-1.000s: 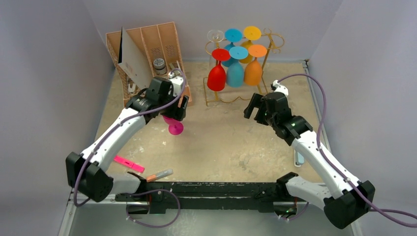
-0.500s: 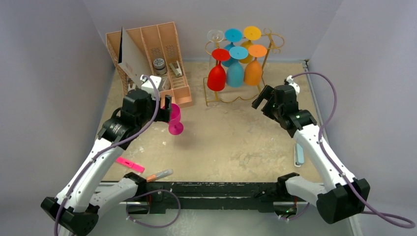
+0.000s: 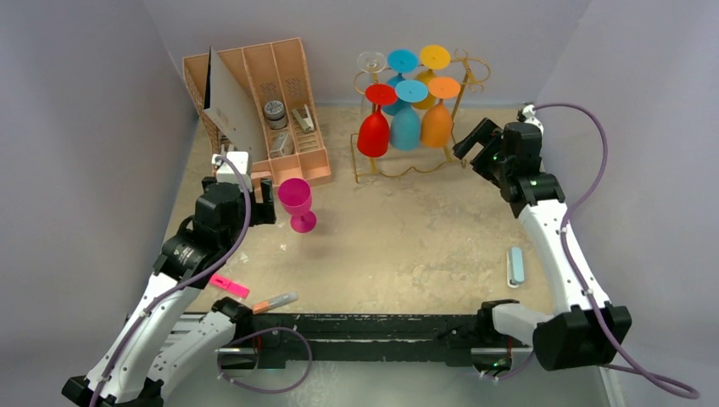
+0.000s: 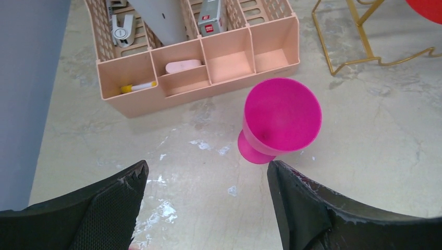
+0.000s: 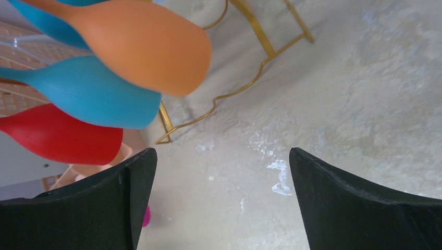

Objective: Take the wine glass off the wine glass rack
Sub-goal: Pick up the wine glass from the wine rack, then place the wine glass at the center of the board.

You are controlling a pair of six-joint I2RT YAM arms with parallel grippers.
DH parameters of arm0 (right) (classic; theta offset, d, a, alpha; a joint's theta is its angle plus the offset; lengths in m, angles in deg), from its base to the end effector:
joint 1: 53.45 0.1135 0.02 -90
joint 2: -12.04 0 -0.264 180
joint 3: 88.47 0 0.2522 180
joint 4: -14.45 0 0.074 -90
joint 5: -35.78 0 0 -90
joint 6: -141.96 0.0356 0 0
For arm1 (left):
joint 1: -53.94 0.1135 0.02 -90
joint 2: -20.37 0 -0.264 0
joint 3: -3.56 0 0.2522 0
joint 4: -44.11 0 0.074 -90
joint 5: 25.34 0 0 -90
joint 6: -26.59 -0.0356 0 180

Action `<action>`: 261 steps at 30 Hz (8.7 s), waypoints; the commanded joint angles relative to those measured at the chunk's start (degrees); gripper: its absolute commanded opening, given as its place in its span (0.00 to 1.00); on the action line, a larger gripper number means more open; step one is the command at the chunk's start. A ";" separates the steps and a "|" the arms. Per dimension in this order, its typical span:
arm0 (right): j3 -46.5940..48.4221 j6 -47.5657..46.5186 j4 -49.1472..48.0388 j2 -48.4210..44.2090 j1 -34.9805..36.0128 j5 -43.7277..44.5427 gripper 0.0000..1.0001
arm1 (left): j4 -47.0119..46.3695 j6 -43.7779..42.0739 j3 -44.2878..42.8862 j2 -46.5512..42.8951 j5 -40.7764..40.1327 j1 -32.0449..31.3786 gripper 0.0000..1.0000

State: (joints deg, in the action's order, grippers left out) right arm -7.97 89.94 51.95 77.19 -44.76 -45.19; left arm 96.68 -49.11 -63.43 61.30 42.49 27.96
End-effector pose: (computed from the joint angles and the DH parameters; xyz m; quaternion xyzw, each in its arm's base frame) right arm 0.2513 0.0328 0.3787 0.2516 0.7892 0.1604 0.5367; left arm 0.1343 -0.0505 0.3495 -0.0157 0.8405 -0.0243 0.5410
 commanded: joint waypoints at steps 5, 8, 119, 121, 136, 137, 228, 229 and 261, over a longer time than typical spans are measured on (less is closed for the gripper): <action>-1.35 10.81 -10.59 2.17 -8.55 -25.49 0.93 | -0.12 1.43 0.53 -2.75 -4.83 0.23 0.83; 1.54 12.83 -12.47 4.26 -8.60 -27.65 0.87 | 0.17 1.51 0.49 -3.00 -5.27 0.24 0.83; 25.44 19.04 -15.59 24.48 -7.88 -24.68 0.06 | 1.84 -0.42 -0.56 4.05 -5.64 0.24 0.82; 25.97 18.73 -14.16 24.52 -7.34 -23.77 0.06 | 1.98 -0.33 -0.57 3.90 -5.94 0.27 0.82; 18.78 27.57 -20.75 20.11 -6.41 -18.15 0.00 | 1.53 -0.53 -0.38 3.23 -4.13 0.24 0.82; 18.27 27.53 -20.90 19.57 -6.44 -17.57 0.00 | 1.53 -0.51 -0.35 3.12 -4.26 0.28 0.82; -19.73 -3.12 -36.90 -12.76 14.79 -67.23 0.00 | -34.90 23.76 -0.91 18.16 61.41 -14.66 0.66; -19.70 -2.88 -36.99 -12.81 15.01 -67.32 0.00 | -35.65 24.02 -0.71 18.18 61.27 -14.78 0.64; -22.75 -10.16 -32.43 -12.67 18.24 -67.64 0.64 | -30.19 13.44 -0.97 14.09 55.88 -16.87 0.00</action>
State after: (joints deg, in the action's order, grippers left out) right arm -30.49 82.57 19.37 63.42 -27.82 -112.24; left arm 66.89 -31.49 -63.60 77.30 100.38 11.37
